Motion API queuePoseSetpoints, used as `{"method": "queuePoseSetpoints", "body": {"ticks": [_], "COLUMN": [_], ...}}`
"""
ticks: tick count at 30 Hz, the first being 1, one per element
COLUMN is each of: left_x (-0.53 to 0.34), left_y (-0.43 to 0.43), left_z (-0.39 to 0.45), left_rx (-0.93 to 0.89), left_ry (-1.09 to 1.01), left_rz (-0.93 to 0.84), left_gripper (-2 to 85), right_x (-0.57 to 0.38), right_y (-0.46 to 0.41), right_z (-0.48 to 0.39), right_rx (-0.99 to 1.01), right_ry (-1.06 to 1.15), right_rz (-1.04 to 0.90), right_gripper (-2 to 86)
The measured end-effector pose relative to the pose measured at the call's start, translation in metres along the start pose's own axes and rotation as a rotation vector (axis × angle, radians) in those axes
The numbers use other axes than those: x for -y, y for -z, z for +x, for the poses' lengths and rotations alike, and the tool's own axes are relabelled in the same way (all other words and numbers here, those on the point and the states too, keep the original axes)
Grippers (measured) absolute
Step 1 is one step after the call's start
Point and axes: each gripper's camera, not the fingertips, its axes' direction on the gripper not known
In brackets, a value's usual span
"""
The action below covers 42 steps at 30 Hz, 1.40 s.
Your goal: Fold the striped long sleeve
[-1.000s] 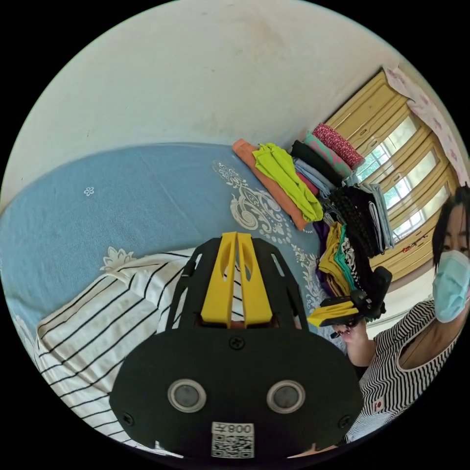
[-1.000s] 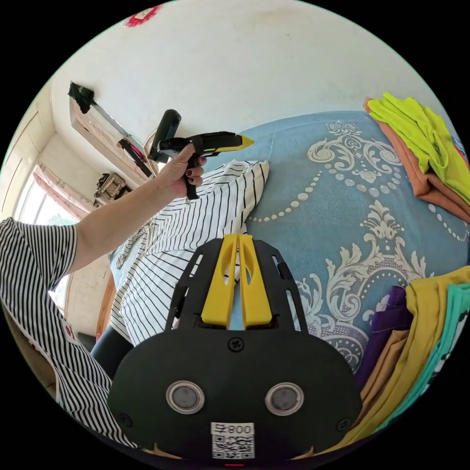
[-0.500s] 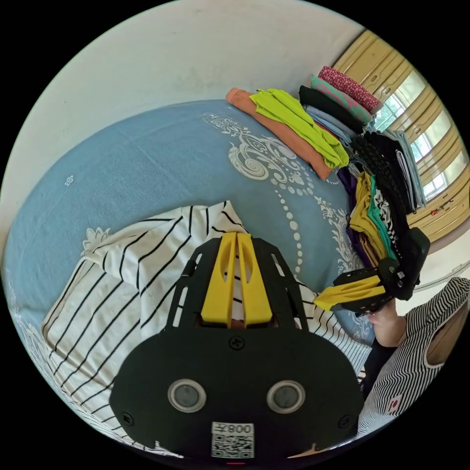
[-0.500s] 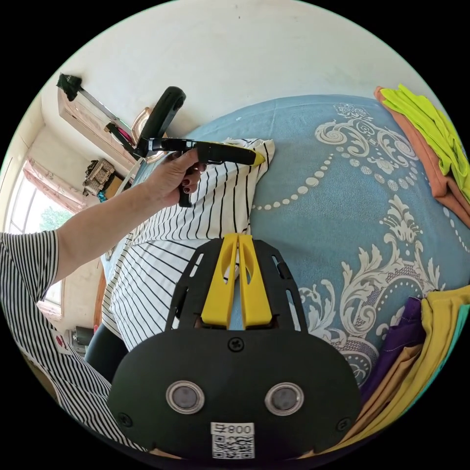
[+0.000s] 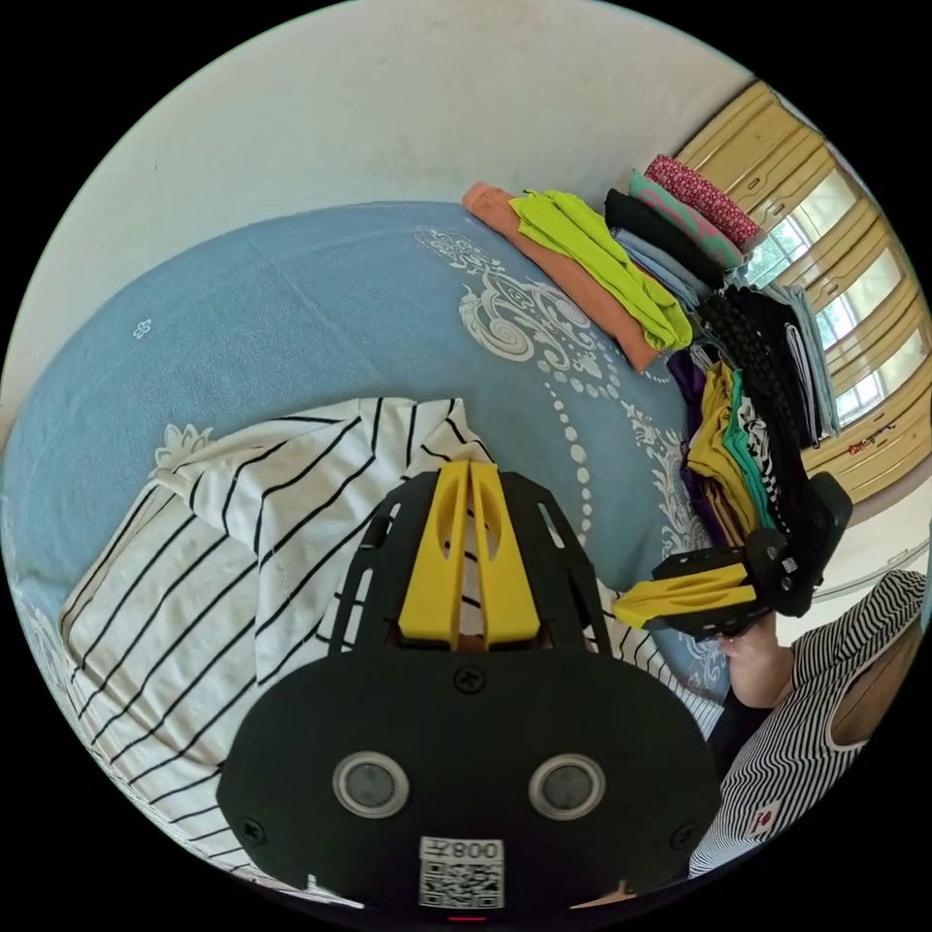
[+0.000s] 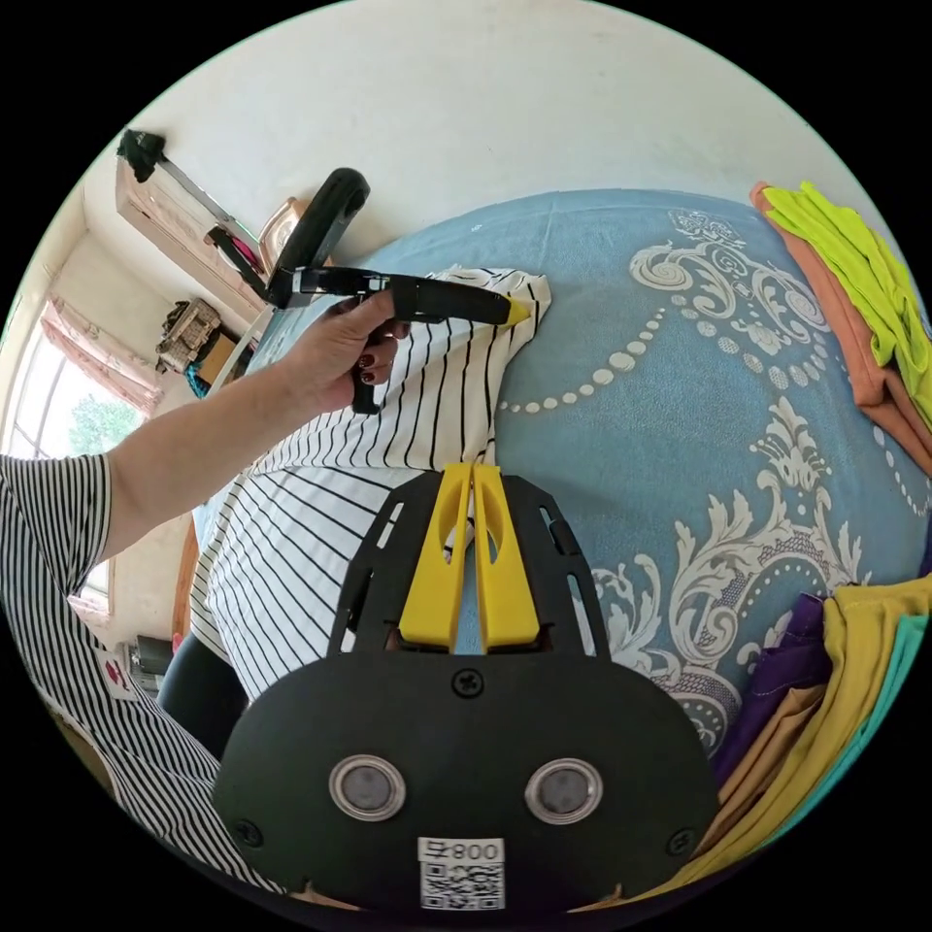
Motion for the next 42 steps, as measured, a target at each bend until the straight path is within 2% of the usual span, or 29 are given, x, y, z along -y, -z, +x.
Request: {"method": "queuePoseSetpoints", "body": {"ticks": [7, 11, 31, 40, 42], "left_x": [0.014, 0.018, -0.014, -0.041, -0.05], "left_y": [-0.007, -0.012, -0.025, -0.049, -0.048], "left_z": [0.003, -0.002, -0.052, -0.073, -0.077], "left_rx": [0.04, 0.031, -0.053, -0.014, -0.01], "left_ry": [-0.027, -0.016, 0.008, -0.036, -0.041], "left_rz": [-0.011, -0.031, 0.029, -0.044, -0.003], "left_gripper": [0.2, 0.2, 0.2, 0.2, 0.2], "right_x": [0.001, 0.008, 0.016, 0.022, 0.024], "right_y": [0.03, 0.005, 0.048, 0.074, 0.082], "right_z": [-0.02, -0.021, -0.017, -0.008, -0.005], "right_rx": [-0.09, -0.065, -0.098, -0.077, -0.069], "right_ry": [0.03, 0.047, 0.034, 0.019, 0.014], "right_rz": [0.113, -0.008, 0.008, 0.01, 0.011], "right_gripper": [0.1, 0.1, 0.1, 0.0, 0.0]}}
